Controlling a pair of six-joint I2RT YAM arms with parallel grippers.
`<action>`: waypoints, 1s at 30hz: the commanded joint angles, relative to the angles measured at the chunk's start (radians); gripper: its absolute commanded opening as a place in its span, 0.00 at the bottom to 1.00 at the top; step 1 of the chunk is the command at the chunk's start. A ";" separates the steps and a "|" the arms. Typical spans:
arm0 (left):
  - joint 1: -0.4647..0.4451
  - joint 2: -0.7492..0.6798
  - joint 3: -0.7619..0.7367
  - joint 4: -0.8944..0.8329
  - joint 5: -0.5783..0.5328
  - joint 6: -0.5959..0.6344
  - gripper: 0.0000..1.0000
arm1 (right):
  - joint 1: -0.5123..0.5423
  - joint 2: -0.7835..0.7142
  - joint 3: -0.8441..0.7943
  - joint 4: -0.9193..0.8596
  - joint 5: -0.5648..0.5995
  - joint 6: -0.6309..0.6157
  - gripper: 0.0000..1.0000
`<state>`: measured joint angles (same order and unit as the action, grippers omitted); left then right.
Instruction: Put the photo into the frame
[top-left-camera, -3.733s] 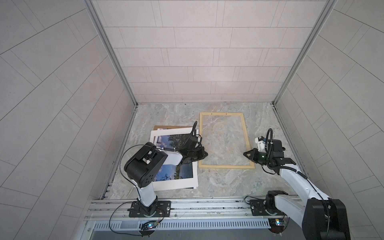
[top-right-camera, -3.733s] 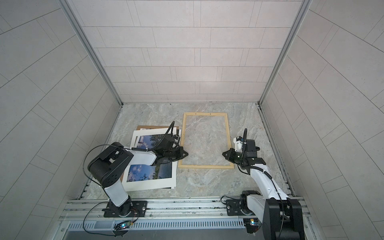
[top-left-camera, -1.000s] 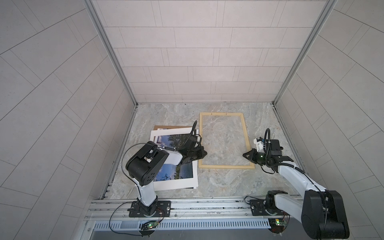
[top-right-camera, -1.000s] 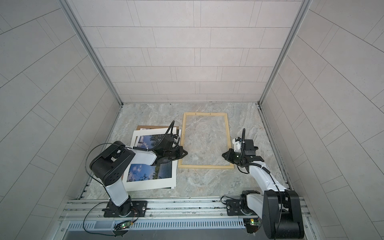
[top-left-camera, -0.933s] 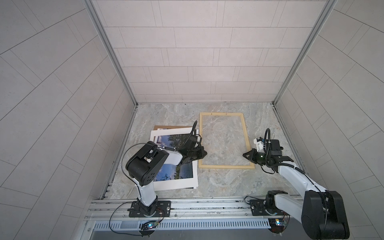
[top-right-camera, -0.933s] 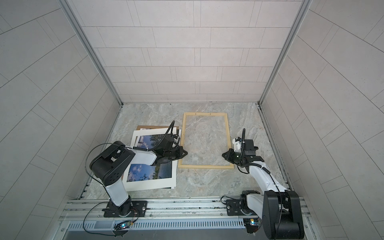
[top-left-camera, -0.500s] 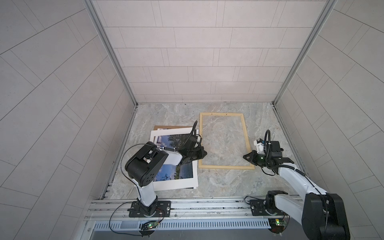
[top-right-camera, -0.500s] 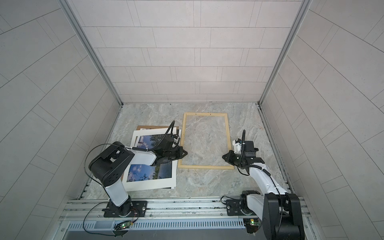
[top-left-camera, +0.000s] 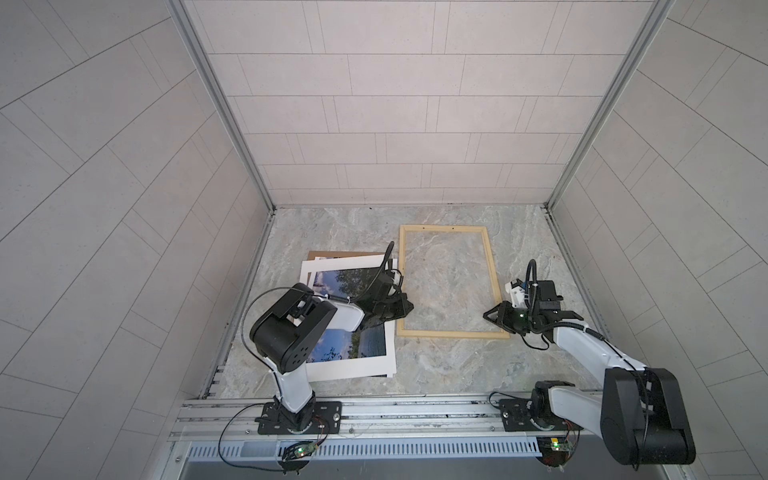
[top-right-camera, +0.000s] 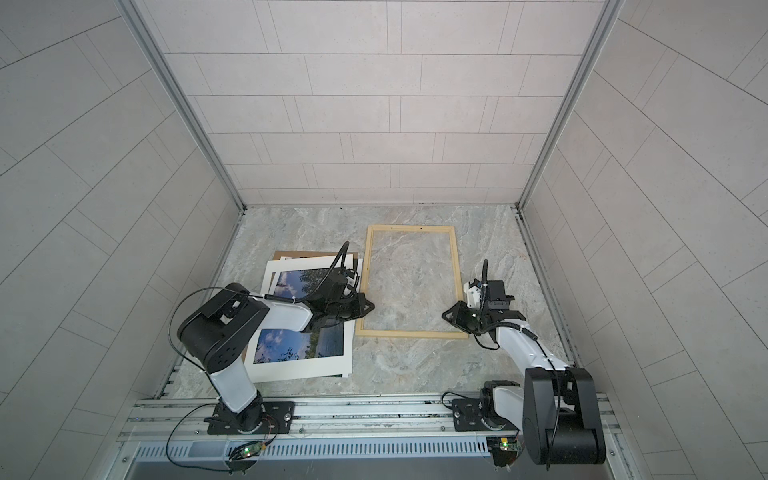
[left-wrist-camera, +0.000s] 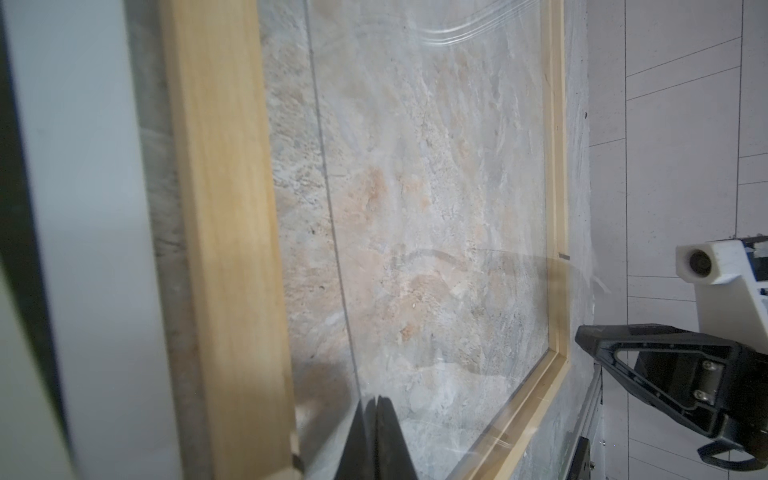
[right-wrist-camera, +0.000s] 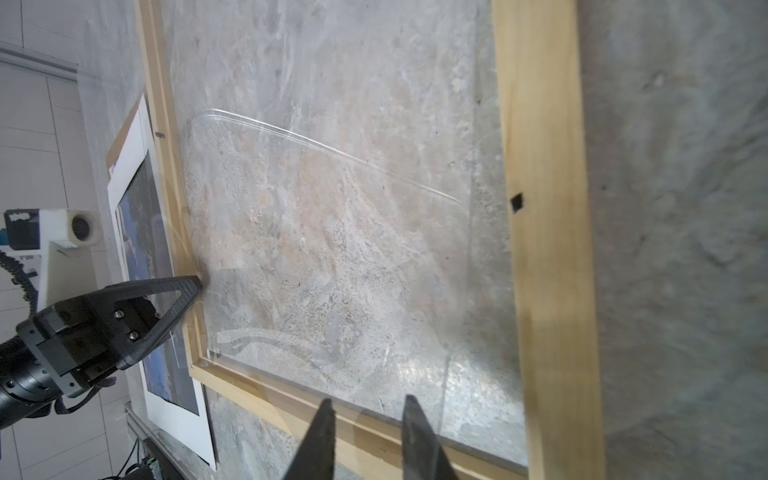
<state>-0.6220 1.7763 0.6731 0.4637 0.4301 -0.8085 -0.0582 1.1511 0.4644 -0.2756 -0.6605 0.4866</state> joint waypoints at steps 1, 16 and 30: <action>0.006 -0.013 -0.005 -0.019 -0.004 0.006 0.00 | -0.006 -0.035 0.039 -0.056 0.039 -0.028 0.36; 0.010 0.000 0.005 -0.020 0.019 -0.019 0.00 | -0.068 -0.053 0.101 -0.109 0.230 -0.073 0.76; 0.008 0.047 0.051 -0.081 0.079 0.000 0.00 | -0.068 0.127 0.094 -0.048 0.088 -0.052 0.74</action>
<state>-0.6144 1.7992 0.7025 0.4309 0.4873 -0.8368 -0.1207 1.2755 0.5522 -0.3428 -0.5354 0.4301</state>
